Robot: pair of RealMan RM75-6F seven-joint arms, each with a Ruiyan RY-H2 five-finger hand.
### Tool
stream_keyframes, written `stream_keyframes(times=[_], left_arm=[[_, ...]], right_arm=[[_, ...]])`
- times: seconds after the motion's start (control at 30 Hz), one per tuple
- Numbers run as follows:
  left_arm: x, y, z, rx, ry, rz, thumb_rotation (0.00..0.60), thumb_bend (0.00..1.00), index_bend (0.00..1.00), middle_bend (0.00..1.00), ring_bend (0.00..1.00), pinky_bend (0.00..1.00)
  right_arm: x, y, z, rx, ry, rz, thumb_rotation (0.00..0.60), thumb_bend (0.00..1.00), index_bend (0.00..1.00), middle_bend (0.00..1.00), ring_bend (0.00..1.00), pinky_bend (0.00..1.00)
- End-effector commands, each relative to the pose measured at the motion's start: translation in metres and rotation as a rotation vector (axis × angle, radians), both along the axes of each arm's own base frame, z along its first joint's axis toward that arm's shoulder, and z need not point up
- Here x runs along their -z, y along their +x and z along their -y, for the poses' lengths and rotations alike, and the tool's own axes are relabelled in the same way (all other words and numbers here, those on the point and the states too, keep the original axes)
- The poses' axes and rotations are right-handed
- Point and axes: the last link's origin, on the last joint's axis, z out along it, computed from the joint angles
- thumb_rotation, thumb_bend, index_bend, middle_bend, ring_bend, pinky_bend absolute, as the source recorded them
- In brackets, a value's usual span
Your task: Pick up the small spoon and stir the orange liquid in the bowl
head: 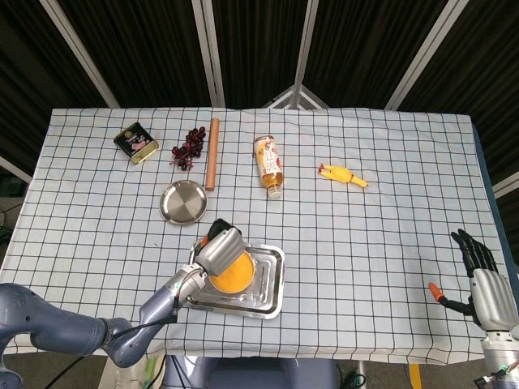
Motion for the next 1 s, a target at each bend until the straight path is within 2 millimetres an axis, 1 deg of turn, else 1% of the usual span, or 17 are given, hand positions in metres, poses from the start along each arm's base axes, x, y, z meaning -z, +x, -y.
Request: stream_keyframes(times=[0.03,0.23,0.37,0.63,1.0], left_arm=[[0.002,0.001,0.002,0.004,-0.014,0.000,0.600,0.60,0.76,1.00,0.98,0.98],[0.007,0.003,0.010,0.001,-0.055,0.018,0.600,0.60,0.76,1.00,0.98,0.98],[0.006,0.006,0.014,0.001,-0.066,0.046,0.600,0.60,0.76,1.00,0.98,0.98],[-0.001,0.009,0.019,-0.003,-0.077,0.081,0.600,0.60,0.76,1.00,0.98,0.98],[-0.017,0.009,0.017,-0.019,-0.065,0.118,0.600,0.60,0.76,1.00,0.98,0.98]], right_arm=[[0.000,0.000,0.000,0.000,0.001,0.001,0.600,0.32,0.00,0.00,0.00,0.00],[0.000,0.000,0.000,0.000,0.001,0.000,0.600,0.32,0.00,0.00,0.00,0.00],[0.000,0.000,0.000,-0.001,0.000,0.000,0.600,0.32,0.00,0.00,0.00,0.00],[0.001,0.000,0.000,0.000,0.000,-0.002,0.600,0.32,0.00,0.00,0.00,0.00],[0.002,0.000,0.000,0.004,0.005,-0.005,0.600,0.32,0.00,0.00,0.00,0.00]])
